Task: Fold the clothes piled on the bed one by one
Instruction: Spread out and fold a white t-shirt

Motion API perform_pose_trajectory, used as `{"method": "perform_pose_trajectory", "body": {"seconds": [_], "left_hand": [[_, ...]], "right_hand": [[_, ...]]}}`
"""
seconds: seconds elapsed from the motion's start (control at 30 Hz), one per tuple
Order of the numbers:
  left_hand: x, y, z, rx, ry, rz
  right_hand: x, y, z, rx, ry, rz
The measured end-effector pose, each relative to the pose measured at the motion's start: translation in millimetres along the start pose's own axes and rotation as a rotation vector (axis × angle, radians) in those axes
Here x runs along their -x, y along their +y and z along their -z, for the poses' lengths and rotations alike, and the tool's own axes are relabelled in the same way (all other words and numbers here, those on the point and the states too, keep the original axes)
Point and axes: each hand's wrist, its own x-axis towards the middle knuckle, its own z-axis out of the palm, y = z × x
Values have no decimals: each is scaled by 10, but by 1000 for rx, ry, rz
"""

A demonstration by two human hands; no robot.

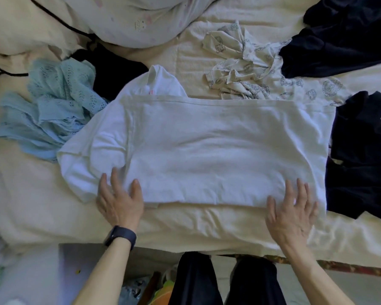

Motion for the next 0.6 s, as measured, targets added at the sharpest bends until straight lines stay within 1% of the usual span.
{"method": "perform_pose_trajectory", "body": {"seconds": [0.03, 0.1, 0.17, 0.2, 0.23, 0.27, 0.3, 0.33, 0.43, 0.5, 0.53, 0.6], "left_hand": [[73, -24, 69, 90, 9, 149], [160, -63, 142, 335, -77, 497], [169, -70, 176, 729, -283, 826], [159, -71, 189, 917, -380, 925], [144, -94, 193, 1052, -418, 950], [123, -124, 185, 1121, -406, 934], [98, -149, 184, 1137, -375, 900], [68, -173, 187, 1123, -340, 863], [-23, -261, 199, 957, -266, 712], [-16, -321, 211, 886, -176, 647], [4, -342, 208, 880, -143, 648], [33, -376, 155, 897, -157, 701]], "right_hand": [[159, -92, 2, -57, -20, -10], [398, -346, -22, -273, -145, -68], [526, -650, -83, -631, -331, -247], [541, -813, -104, -823, -436, -372], [534, -956, -133, -1017, -531, -504], [502, -1073, -181, -1188, -591, -636], [454, -1160, -233, -1315, -611, -746], [395, -1222, -277, -1396, -594, -839], [249, -1295, -334, -1482, -447, -1071], [193, -1259, -346, -1445, -372, -1131], [177, -1219, -340, -1433, -344, -1146], [146, -1084, -313, -1460, -311, -1165]]}}
